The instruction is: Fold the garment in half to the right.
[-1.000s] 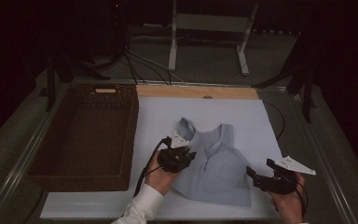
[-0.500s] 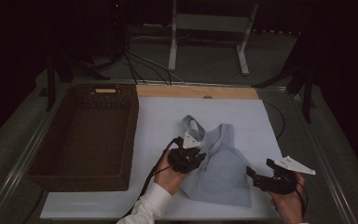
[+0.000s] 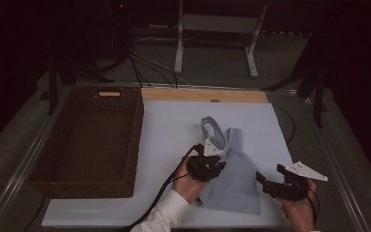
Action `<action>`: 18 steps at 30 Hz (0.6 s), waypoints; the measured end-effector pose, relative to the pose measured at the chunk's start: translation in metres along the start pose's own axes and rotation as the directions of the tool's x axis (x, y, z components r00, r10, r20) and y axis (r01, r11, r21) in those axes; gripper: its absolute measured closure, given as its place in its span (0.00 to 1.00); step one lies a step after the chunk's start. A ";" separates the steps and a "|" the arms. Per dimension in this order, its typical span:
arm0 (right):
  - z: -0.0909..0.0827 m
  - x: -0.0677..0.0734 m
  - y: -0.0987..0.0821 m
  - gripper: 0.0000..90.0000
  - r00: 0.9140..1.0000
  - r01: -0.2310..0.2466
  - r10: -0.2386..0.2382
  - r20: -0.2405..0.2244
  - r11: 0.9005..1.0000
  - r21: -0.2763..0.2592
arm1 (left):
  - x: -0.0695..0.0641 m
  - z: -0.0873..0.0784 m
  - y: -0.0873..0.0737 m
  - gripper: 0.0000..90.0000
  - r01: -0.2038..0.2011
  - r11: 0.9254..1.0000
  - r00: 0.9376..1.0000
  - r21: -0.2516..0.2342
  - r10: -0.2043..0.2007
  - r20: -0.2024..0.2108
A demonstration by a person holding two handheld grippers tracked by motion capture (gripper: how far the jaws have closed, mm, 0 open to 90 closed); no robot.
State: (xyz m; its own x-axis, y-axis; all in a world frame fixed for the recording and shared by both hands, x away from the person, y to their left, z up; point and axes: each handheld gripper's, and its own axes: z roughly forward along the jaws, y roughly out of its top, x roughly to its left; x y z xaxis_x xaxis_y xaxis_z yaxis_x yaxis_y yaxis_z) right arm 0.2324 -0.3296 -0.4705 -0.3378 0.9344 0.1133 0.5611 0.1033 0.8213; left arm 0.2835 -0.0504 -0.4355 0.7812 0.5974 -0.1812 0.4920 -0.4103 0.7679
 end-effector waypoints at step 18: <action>-0.001 -0.001 0.000 0.11 1.000 -0.013 0.013 0.006 1.000 -0.005 | -0.013 0.023 -0.001 0.68 0.048 0.998 0.977 0.046 -0.057 0.207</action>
State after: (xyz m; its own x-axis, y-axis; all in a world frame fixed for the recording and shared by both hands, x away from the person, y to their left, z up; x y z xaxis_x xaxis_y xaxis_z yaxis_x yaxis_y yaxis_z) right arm 0.2322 -0.3309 -0.4699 -0.3260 0.9376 0.1212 0.5622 0.0892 0.8222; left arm 0.2819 -0.0736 -0.4475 0.8145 0.4646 -0.3476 0.5463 -0.4126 0.7289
